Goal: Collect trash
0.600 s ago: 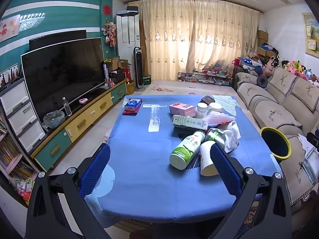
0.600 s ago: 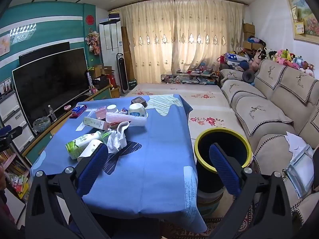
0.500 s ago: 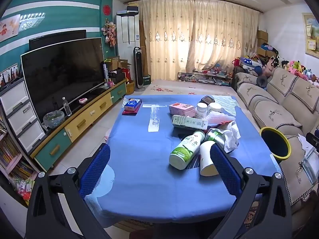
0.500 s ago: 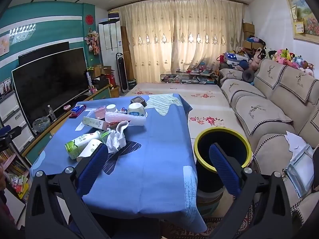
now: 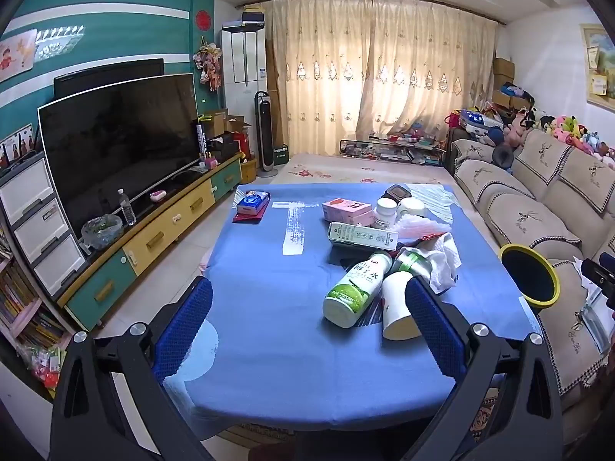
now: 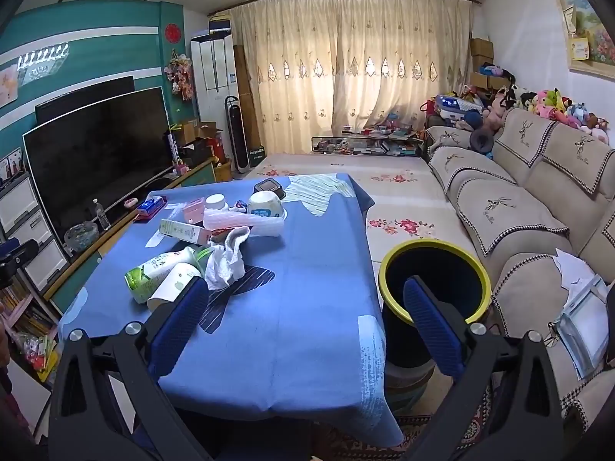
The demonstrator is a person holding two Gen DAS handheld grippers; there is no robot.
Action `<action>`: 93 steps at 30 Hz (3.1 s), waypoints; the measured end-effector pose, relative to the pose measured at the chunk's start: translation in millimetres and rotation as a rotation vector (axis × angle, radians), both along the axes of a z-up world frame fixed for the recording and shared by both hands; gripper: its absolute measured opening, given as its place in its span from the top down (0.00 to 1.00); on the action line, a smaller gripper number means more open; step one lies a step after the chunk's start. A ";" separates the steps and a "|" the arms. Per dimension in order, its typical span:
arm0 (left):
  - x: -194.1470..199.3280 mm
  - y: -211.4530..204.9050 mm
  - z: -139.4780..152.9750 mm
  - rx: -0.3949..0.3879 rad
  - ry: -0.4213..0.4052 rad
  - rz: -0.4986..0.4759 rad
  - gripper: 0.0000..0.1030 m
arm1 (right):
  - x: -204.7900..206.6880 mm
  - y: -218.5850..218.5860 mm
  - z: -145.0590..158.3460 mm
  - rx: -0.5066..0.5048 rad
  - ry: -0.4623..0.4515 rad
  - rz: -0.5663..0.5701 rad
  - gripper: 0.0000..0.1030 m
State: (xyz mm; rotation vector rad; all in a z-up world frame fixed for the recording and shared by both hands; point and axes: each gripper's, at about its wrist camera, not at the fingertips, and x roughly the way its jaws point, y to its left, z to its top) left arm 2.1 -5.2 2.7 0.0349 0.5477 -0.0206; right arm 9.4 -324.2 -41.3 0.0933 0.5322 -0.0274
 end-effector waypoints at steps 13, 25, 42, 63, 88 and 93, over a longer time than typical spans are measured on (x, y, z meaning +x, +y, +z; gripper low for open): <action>-3.7 1.4 -1.8 0.002 0.000 -0.002 0.04 | 1.2 1.0 -1.9 0.002 0.006 0.002 0.06; -0.7 -0.4 -4.9 0.004 0.001 -0.004 0.04 | 2.6 2.7 -6.7 0.006 0.013 0.003 0.06; -0.9 -0.2 -2.5 0.007 -0.002 -0.013 0.04 | 7.5 5.2 -12.3 0.009 0.021 0.005 0.06; -0.6 -0.5 -2.1 0.012 0.001 -0.015 0.04 | 9.2 4.8 -14.8 0.015 0.029 0.003 0.06; 23.0 -3.4 -21.2 0.008 0.043 -0.017 0.04 | 32.4 7.0 -34.8 0.032 0.100 0.030 0.06; 34.2 -4.0 -30.3 0.026 0.037 -0.006 0.04 | 57.8 14.6 -53.4 0.048 0.145 0.067 0.06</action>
